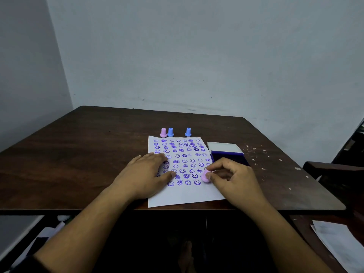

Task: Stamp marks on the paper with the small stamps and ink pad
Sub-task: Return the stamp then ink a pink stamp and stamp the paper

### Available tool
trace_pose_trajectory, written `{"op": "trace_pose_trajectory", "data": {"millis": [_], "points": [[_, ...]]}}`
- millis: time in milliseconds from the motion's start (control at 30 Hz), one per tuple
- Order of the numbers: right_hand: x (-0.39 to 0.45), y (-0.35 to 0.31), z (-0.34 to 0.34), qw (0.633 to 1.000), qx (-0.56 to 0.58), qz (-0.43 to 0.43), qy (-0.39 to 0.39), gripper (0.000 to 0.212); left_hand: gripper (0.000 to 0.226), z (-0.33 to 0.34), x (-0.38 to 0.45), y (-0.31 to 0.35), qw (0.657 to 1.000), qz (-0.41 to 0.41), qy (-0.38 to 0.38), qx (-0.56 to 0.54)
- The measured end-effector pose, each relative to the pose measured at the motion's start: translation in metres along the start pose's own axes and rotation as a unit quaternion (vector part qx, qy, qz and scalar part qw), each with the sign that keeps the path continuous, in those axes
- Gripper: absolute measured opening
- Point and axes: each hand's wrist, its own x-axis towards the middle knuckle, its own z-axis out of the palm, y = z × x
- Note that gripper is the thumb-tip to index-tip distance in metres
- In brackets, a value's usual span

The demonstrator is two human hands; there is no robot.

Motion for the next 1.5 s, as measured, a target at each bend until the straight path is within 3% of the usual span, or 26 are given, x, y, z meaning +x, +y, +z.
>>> {"op": "trace_pose_trajectory", "data": {"millis": [733,1200,1333,1500], "points": [[-0.005,0.001,0.001,0.991,-0.103,-0.08,0.003,0.011,0.078,0.001,0.0,0.001,1.0,0.004,0.011,0.009],[-0.005,0.0,0.001,0.994,-0.089,-0.063,-0.001,0.012,0.078,0.0,-0.001,0.001,1.0,0.0,0.003,0.009],[-0.002,0.0,-0.001,0.998,-0.052,-0.021,-0.003,0.022,0.082,-0.001,0.0,0.001,1.0,-0.003,-0.002,0.005],[0.024,-0.015,-0.017,0.999,-0.002,0.022,0.033,0.018,0.078,-0.002,-0.001,0.002,1.0,-0.004,-0.001,0.002]]}}
